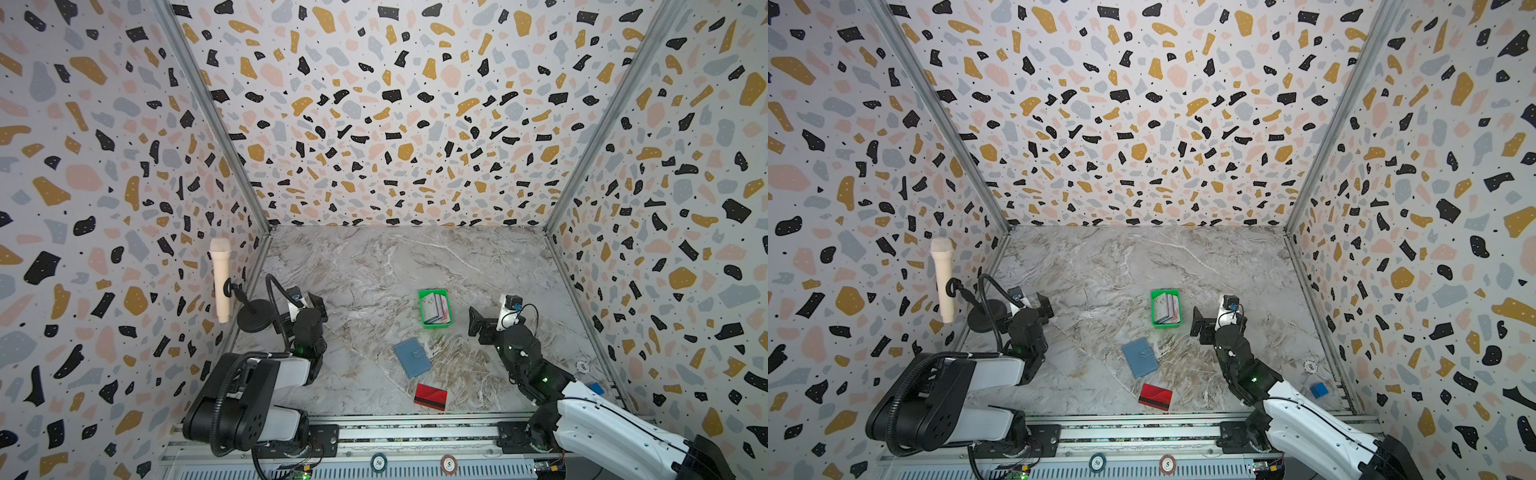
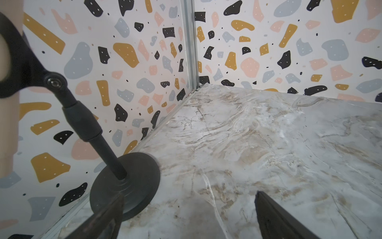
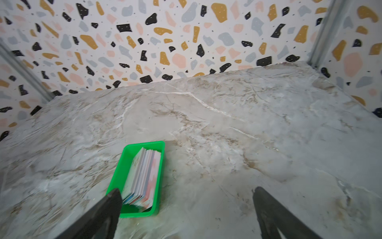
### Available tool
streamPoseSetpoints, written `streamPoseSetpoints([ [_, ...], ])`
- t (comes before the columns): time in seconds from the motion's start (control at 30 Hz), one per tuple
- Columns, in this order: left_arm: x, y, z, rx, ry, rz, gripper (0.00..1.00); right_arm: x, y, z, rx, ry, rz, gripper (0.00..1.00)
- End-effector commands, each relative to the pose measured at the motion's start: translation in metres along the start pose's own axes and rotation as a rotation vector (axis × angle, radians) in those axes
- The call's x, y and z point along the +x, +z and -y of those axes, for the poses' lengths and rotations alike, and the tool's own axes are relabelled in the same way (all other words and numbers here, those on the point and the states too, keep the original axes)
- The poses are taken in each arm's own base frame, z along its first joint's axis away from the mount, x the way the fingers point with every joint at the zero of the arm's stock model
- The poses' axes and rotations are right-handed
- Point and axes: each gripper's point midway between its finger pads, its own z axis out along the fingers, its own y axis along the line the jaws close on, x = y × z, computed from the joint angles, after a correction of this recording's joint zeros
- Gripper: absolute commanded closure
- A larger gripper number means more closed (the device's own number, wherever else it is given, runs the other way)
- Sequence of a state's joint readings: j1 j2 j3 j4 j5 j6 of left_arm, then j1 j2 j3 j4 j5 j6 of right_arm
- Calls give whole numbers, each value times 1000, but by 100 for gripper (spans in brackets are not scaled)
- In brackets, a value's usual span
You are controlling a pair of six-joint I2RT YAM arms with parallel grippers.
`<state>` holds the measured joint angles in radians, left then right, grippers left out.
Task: Insert credit cards into a card holder
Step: Reset both arms
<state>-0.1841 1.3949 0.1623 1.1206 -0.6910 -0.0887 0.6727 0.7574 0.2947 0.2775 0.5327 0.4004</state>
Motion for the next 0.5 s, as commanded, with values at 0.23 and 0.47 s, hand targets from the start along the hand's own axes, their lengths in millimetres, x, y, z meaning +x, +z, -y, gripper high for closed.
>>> streamPoseSetpoints([
  [0.23,-18,-4,-6,1,-67,86,0,-31,28,63,262,-174,121,1],
  [0.47,-17,-3,-4,2,-59,77,0,-20,57,92,280,-249,168,0],
])
